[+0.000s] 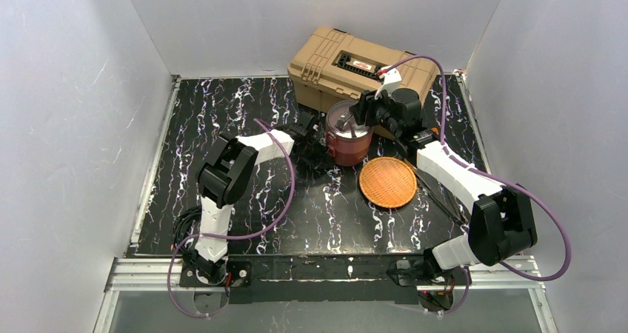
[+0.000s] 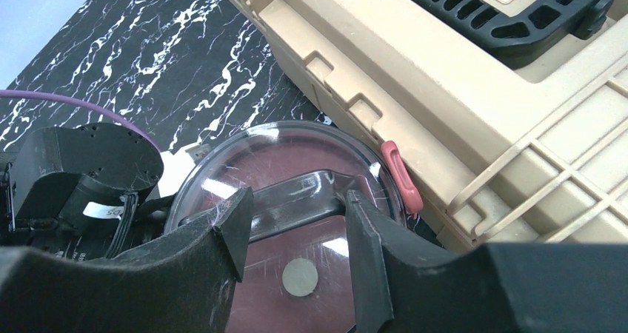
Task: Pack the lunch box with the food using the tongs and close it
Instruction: Close the fastener on the packing box.
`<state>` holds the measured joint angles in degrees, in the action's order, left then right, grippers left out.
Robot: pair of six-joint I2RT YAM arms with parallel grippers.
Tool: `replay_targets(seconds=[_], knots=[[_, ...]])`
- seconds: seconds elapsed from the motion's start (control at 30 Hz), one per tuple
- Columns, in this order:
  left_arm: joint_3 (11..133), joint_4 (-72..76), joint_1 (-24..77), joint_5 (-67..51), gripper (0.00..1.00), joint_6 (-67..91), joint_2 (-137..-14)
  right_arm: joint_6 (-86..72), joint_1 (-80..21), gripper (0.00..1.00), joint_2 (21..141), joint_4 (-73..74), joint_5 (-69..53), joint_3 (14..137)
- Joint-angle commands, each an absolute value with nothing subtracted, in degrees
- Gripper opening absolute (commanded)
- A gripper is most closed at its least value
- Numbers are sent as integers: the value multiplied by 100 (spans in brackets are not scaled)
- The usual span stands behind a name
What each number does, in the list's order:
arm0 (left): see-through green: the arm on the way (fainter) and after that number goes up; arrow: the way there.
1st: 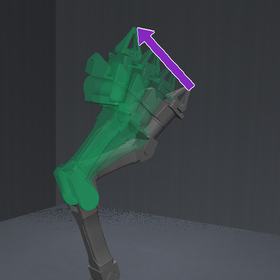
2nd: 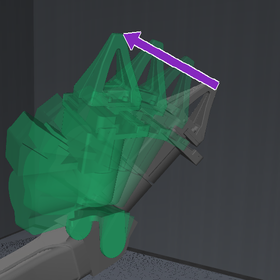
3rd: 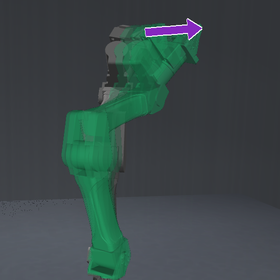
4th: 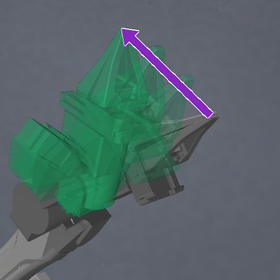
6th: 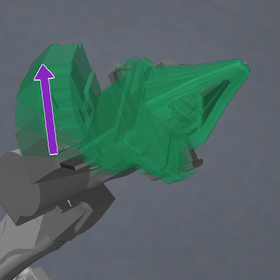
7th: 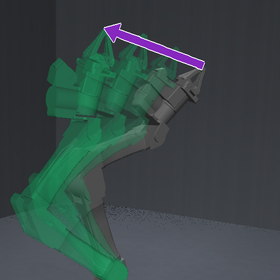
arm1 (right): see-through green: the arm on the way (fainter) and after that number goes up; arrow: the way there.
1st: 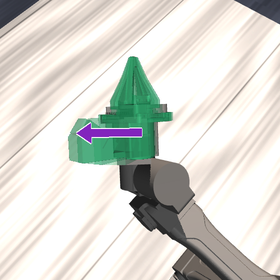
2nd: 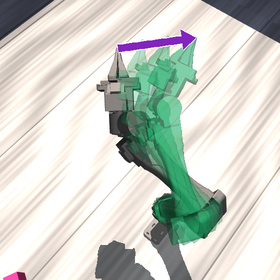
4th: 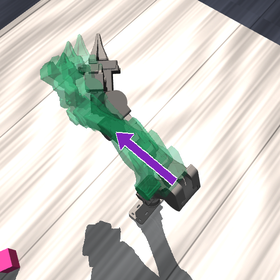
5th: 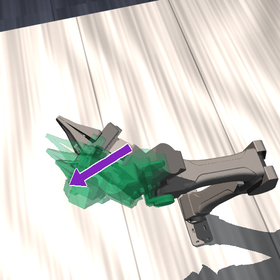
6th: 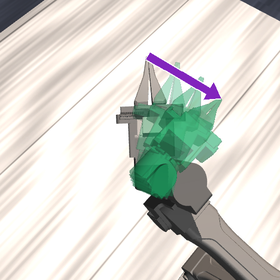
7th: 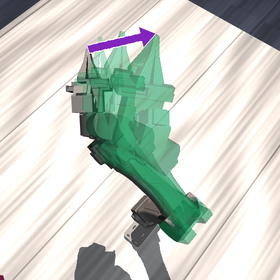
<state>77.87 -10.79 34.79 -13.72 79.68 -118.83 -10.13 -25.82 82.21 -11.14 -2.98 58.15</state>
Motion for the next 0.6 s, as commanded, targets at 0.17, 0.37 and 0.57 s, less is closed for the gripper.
replay_targets(seconds=[0.17,0.37,0.57], knots=[[8682,214,3410,-740,0,8646,-11862,-977,-2830,51,8820,1257,-1228,5194],[8863,182,3419,-615,0,8727,-11927,-1000,-2847,50,8878,1214,-1273,5144],[8933,123,3445,-568,0,8588,-11909,-1095,-2865,49,8846,1159,-1198,5091]])
